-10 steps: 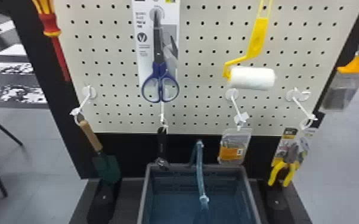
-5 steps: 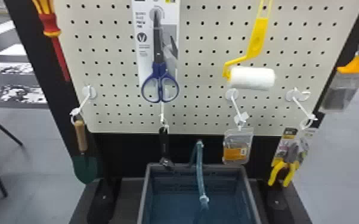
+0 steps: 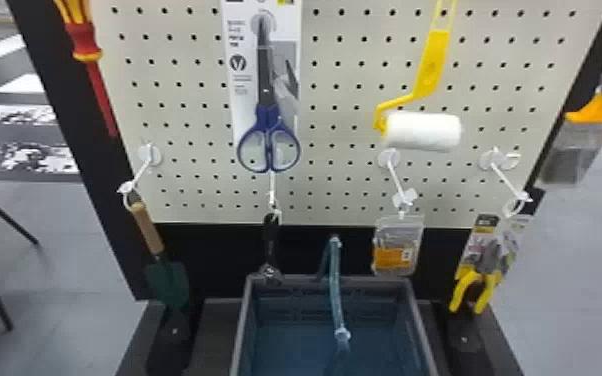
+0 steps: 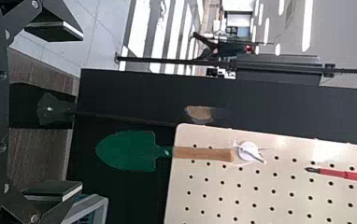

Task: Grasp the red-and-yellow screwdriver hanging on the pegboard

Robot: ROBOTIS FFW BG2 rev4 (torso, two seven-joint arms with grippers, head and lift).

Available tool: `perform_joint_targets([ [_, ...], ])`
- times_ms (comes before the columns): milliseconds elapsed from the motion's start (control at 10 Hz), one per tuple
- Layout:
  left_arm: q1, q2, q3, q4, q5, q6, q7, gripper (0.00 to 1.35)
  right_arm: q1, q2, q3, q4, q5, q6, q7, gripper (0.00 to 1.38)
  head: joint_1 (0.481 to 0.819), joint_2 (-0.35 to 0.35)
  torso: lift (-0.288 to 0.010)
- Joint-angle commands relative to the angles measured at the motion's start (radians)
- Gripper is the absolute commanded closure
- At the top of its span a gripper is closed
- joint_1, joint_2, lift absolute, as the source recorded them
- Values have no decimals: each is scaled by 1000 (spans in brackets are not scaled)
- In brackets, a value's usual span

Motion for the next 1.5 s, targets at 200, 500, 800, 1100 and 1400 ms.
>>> perform_joint_targets([
  [200, -61, 3, 59, -171, -11, 147, -52, 174, 0, 1, 0, 1, 0, 0, 0, 236, 549, 0, -100],
  [500, -158, 0, 113, -304, -11, 344, -143, 174, 0, 1, 3, 4, 1, 0, 0, 236, 549, 0, -100],
  [800, -336, 3, 185, -385, -75, 532, -293, 174, -4, 1, 5, 4, 6, 0, 0, 234, 549, 0, -100],
  [1100, -487, 30, 224, -431, -121, 681, -384, 171, -6, 1, 5, 4, 8, 2, 0, 234, 549, 0, -100],
  [1400, -661, 105, 224, -436, -149, 825, -477, 170, -12, 1, 8, 4, 11, 6, 0, 234, 549, 0, -100],
])
